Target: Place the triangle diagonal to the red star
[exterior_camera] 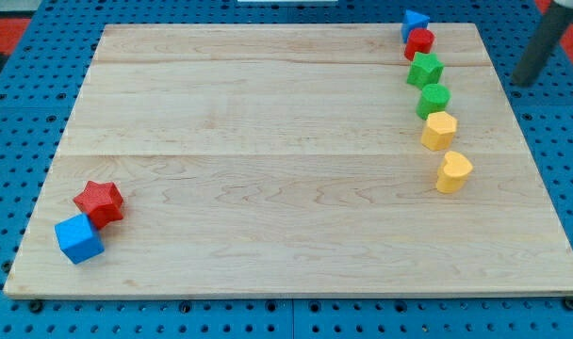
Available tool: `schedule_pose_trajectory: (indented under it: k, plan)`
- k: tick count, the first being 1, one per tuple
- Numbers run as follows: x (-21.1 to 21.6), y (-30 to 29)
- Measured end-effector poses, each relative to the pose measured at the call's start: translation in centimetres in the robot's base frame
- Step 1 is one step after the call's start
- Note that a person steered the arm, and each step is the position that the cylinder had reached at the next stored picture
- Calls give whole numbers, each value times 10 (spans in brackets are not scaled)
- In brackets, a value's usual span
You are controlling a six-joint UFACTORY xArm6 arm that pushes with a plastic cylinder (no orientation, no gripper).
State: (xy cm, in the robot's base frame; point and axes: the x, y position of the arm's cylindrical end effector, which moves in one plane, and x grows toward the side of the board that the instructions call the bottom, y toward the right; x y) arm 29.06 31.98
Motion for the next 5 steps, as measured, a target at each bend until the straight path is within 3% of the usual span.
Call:
schedule_pose_trajectory:
  k: [1, 2, 3, 5]
  plan:
    - [-64, -24]
    - [-98, -41]
    - [-98, -65]
    - [-99, -216]
